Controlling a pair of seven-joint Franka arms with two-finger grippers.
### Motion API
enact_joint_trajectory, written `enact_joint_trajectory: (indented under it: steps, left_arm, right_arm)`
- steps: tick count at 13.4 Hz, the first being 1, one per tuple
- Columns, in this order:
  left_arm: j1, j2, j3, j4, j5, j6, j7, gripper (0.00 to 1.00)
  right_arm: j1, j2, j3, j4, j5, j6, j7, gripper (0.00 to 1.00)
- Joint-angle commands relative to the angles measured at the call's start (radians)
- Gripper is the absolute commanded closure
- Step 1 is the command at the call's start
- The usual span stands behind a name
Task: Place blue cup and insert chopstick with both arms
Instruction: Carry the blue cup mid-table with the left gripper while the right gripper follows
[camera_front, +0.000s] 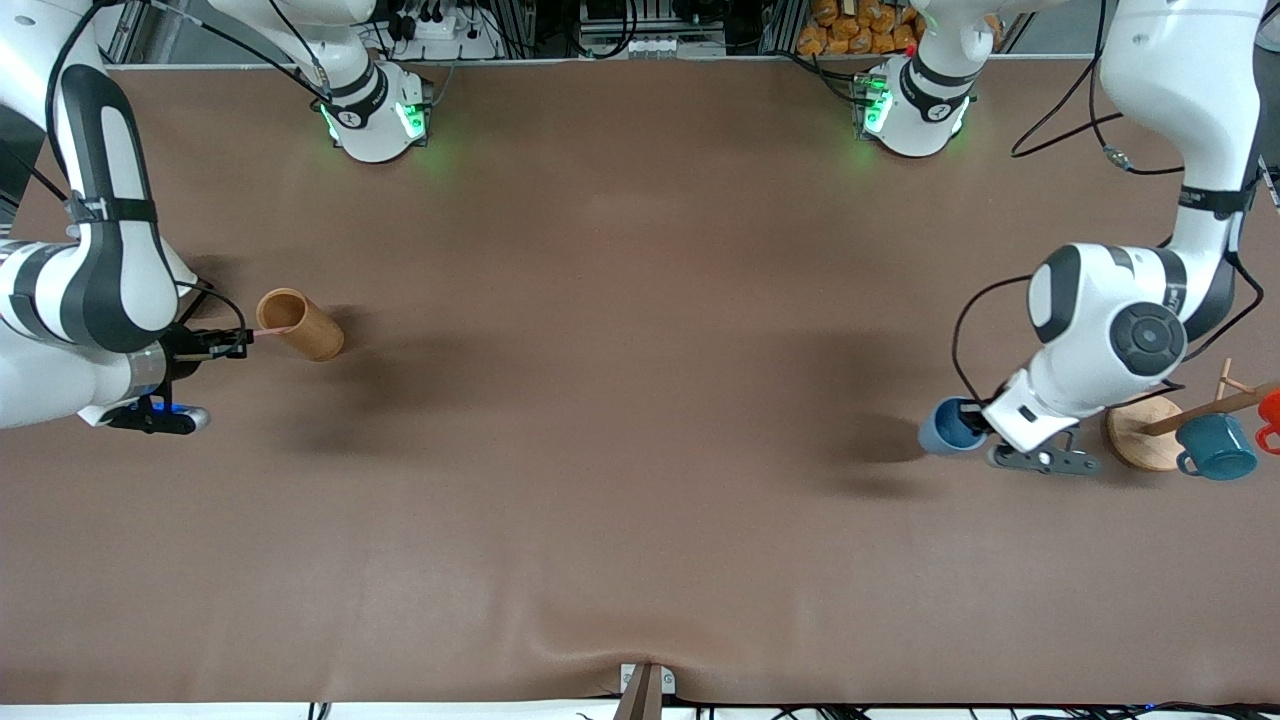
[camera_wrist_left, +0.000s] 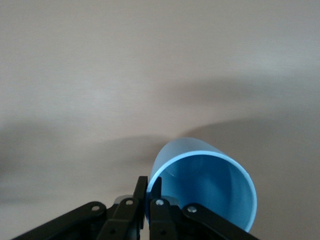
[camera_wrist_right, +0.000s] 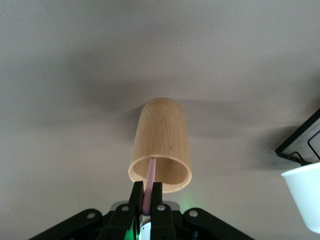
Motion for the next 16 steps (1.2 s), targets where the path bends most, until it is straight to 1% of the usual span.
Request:
enact_joint_trajectory:
  steps: [1, 2, 4, 5, 7, 10, 12, 13, 14, 15, 16]
  left_arm:
    - [0.004, -0.055, -0.097, -0.017, 0.004, -0.068, -0.088, 1.00]
    - [-0.001, -0.055, -0.139, -0.021, 0.004, -0.078, -0.148, 1.00]
    - [-0.016, -0.043, -0.238, -0.018, 0.005, -0.078, -0.338, 1.00]
    - [-0.045, -0.032, -0.264, -0.012, 0.015, -0.075, -0.434, 1.00]
    - [-0.140, -0.013, -0.266, -0.006, 0.019, -0.067, -0.561, 1.00]
    - [-0.264, 0.014, -0.266, -0.004, 0.022, -0.017, -0.751, 1.00]
    - [-0.342, 0.045, -0.260, -0.003, 0.027, 0.029, -0.858, 1.00]
    - [-0.373, 0.066, -0.260, -0.003, 0.056, 0.055, -0.909, 1.00]
    - [-0.399, 0.086, -0.262, 0.002, 0.111, 0.065, -0.967, 1.00]
    - [-0.422, 0.111, -0.262, 0.021, 0.154, 0.065, -1.033, 1.00]
    - [-0.448, 0.131, -0.263, 0.034, 0.171, 0.065, -1.085, 1.00]
  right_arm:
    - [0.022, -0.066, 0.003, 0.016, 0.012, -0.078, 0.032, 1.00]
    - [0.022, -0.072, 0.006, 0.051, 0.009, -0.124, 0.052, 1.00]
    - [0.046, -0.072, 0.008, 0.158, -0.007, -0.228, 0.055, 1.00]
    - [0.054, -0.072, 0.008, 0.218, -0.017, -0.273, 0.053, 1.00]
    - [0.076, -0.071, 0.011, 0.318, -0.053, -0.335, 0.053, 1.00]
    - [0.131, -0.072, 0.010, 0.428, -0.057, -0.349, 0.055, 1.00]
    - [0.178, -0.071, 0.013, 0.464, -0.051, -0.346, 0.069, 1.00]
    - [0.198, -0.071, 0.017, 0.473, -0.047, -0.342, 0.110, 1.00]
    - [0.217, -0.069, 0.032, 0.474, -0.032, -0.335, 0.151, 1.00]
    - [0.220, -0.068, 0.046, 0.475, -0.001, -0.324, 0.203, 1.00]
    - [0.220, -0.063, 0.054, 0.473, 0.028, -0.298, 0.263, 1.00]
